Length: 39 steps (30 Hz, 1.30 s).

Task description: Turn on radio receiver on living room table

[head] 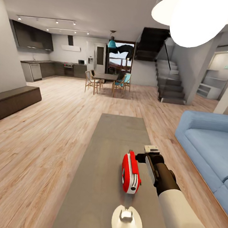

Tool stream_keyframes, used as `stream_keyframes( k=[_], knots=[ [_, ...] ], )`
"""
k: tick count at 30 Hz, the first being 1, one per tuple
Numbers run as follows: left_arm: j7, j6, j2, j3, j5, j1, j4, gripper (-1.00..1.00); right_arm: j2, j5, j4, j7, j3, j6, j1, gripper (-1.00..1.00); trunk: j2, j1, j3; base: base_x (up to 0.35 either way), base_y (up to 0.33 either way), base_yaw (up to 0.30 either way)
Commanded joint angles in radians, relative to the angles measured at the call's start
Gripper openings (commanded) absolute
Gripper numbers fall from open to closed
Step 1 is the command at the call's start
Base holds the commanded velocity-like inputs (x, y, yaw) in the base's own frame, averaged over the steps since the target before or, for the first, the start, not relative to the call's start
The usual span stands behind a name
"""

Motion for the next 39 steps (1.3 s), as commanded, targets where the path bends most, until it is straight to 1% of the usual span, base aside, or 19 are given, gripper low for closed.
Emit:
stream_keyframes(
  k=[1, 21, 30, 31, 34, 39],
  knots=[
    [0.000, 0.000, 0.000, 0.000, 0.000, 0.000, 0.000, 1.00, -0.001, 0.000, -0.001, 0.000, 0.000, 0.000, 0.000, 1.00, 0.000, 0.000, -0.002, 0.000, 0.000, 0.000],
    [0.000, 0.000, 0.000, 0.000, 0.000, 0.000, 0.000, 1.00, -0.002, -0.002, -0.006, 0.001, 0.000, 0.003, 0.000, 1.00, 0.000, 0.000, -0.034, 0.000, 0.000, 0.000],
    [0.000, 0.000, 0.000, 0.000, -0.002, 0.000, 0.000, 1.00, -0.001, -0.002, -0.007, 0.002, 0.000, 0.008, -0.016, 1.00, 0.000, 0.000, -0.048, 0.000, 0.000, 0.000],
    [0.000, 0.000, 0.000, 0.000, -0.003, 0.000, 0.000, 1.00, 0.000, -0.002, -0.007, 0.007, 0.001, 0.008, -0.016, 1.00, 0.000, 0.000, -0.050, 0.000, 0.000, 0.000],
    [0.000, 0.000, 0.000, 0.000, -0.003, 0.000, -0.001, 1.00, 0.003, -0.002, -0.008, 0.051, 0.002, 0.010, -0.018, 1.00, 0.000, 0.000, -0.055, 0.000, 0.000, 0.000],
    [0.000, 0.000, 0.000, 0.000, -0.003, 0.000, -0.001, 1.00, 0.006, -0.002, -0.008, 0.067, 0.003, 0.009, -0.018, 1.00, 0.000, 0.000, -0.063, 0.000, 0.000, 0.000]
  ],
)
